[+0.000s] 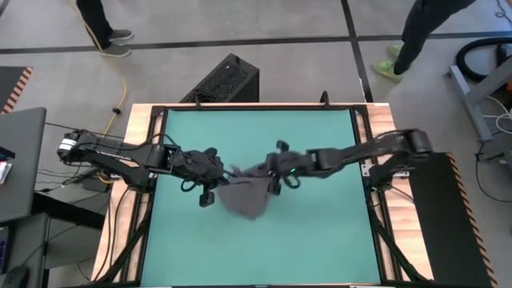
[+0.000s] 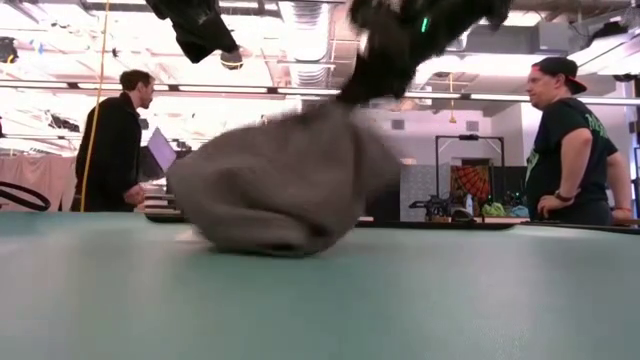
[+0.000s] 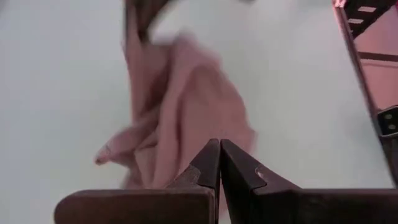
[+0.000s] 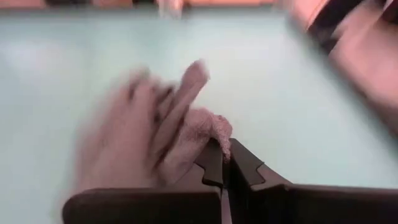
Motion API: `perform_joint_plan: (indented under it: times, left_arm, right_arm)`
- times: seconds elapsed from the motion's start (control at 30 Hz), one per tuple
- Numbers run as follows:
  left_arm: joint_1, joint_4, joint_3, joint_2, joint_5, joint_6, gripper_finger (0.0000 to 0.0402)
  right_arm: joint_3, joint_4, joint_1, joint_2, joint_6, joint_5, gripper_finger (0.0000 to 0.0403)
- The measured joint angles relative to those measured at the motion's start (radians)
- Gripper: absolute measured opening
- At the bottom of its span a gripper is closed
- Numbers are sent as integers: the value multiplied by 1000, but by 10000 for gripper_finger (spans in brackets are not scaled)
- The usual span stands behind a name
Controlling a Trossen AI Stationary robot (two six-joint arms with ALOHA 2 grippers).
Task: Roll towel into tight, uniform cylinder
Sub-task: Prepare the gray towel
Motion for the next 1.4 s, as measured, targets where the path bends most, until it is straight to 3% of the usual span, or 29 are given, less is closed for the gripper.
perform_joint_plan:
  times: [0.27,0.5,0.7,0.83,0.93,1.1,1.2,1.4]
  left_arm:
    - [0,116,0,0,-173,98,5]
    - [36,288,0,0,-190,279,64]
    - [100,362,0,1,-181,414,146]
    - [137,393,0,25,-68,421,185]
    - [140,405,0,49,-3,416,193]
    - [135,416,-1,70,-17,450,194]
    - [137,423,-1,71,33,429,194]
    - [136,436,-1,71,37,370,194]
  right_arm:
    - [2,69,55,-270,-113,43,18]
    - [2,57,122,-381,-171,61,18]
    - [2,55,181,-380,-179,59,18]
    - [2,64,198,-366,-191,58,18]
    - [1,52,197,-356,-191,71,18]
    - [1,56,188,-337,-192,79,18]
    - [2,54,189,-331,-192,82,18]
    - [2,59,187,-325,-192,83,18]
